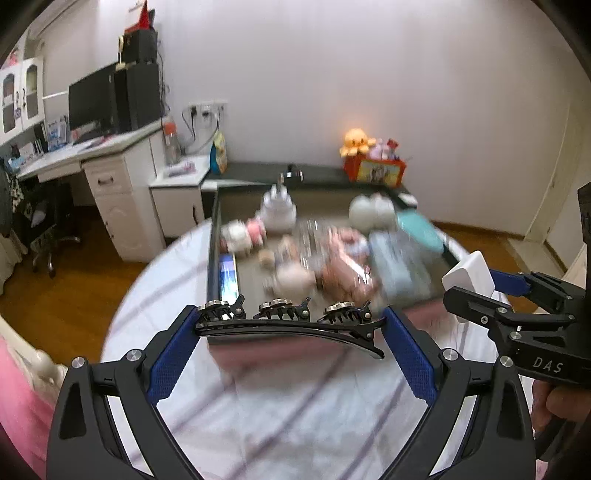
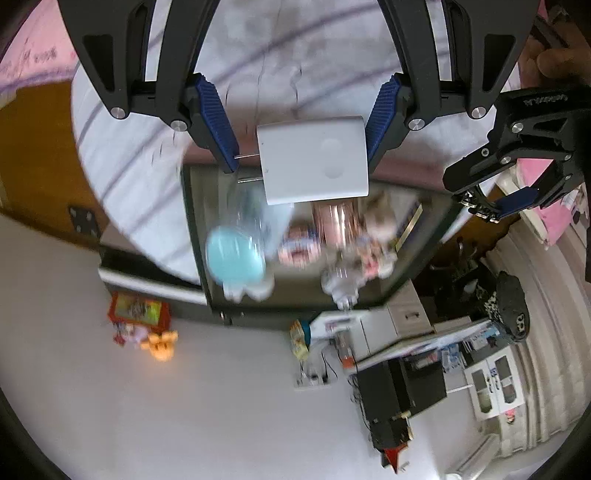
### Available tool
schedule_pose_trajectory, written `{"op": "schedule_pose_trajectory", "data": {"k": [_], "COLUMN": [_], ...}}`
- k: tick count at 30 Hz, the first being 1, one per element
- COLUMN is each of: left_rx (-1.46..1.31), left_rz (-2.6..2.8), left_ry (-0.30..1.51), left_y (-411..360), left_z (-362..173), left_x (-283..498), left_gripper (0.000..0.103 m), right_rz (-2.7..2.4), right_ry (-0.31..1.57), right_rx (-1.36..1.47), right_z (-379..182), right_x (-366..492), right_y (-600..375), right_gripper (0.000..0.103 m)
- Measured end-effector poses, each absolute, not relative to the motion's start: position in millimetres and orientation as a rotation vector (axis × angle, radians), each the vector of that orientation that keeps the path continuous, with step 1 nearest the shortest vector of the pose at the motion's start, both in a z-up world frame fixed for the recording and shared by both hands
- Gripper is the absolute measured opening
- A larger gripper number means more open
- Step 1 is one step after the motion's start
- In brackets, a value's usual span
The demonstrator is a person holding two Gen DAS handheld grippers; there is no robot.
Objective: Organize rigid objects
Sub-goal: 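Lift the hair clip and charger over the pink box, then lower both items into the box and open both grippers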
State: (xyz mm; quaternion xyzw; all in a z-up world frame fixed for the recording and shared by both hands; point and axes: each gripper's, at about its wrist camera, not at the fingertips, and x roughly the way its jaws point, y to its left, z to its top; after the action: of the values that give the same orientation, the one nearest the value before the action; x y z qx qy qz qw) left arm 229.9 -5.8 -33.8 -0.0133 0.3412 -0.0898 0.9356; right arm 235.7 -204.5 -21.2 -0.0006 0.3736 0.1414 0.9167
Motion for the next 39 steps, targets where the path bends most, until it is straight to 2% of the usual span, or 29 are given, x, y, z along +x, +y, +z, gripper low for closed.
{"op": "schedule_pose_trajectory", "data": {"k": [9, 29, 32, 33, 39], "left_rx": [-0.041, 0.019, 0.014, 0.008, -0.003], "left_rz": [-0.169, -0.149, -0.133, -0.129, -0.107], "left_ry": [0.633, 0.758, 0.779, 0.777, 0.765], "left_y": [2.3, -17.2, -14.8, -12.2, -0.4], "left_z": [-3.4, -49.2, -53.6, -53.4, -47.9], "left_x": [293.4, 376.9, 378.6, 377.6, 365.3], "left_gripper": [0.098, 0.099, 0.102, 0.103, 0.103], "right_rz": [0.317, 0.298, 0.295, 0.287, 0.306], "right_ry": [0.706, 0.849, 0.868, 0.871, 0.861], "right_rx": [-0.030, 0.023, 0.044, 0.054, 0.103], "right_z": [16.0, -33.5, -38.7, -39.2, -29.7], "right_x": [302.7, 383.6, 387.8, 388.0, 381.8], "right_y": [-188.3, -192.7, -196.0, -198.1, -201.2], "right_gripper": [0.068, 0.068, 0.075, 0.083, 0.086]}}
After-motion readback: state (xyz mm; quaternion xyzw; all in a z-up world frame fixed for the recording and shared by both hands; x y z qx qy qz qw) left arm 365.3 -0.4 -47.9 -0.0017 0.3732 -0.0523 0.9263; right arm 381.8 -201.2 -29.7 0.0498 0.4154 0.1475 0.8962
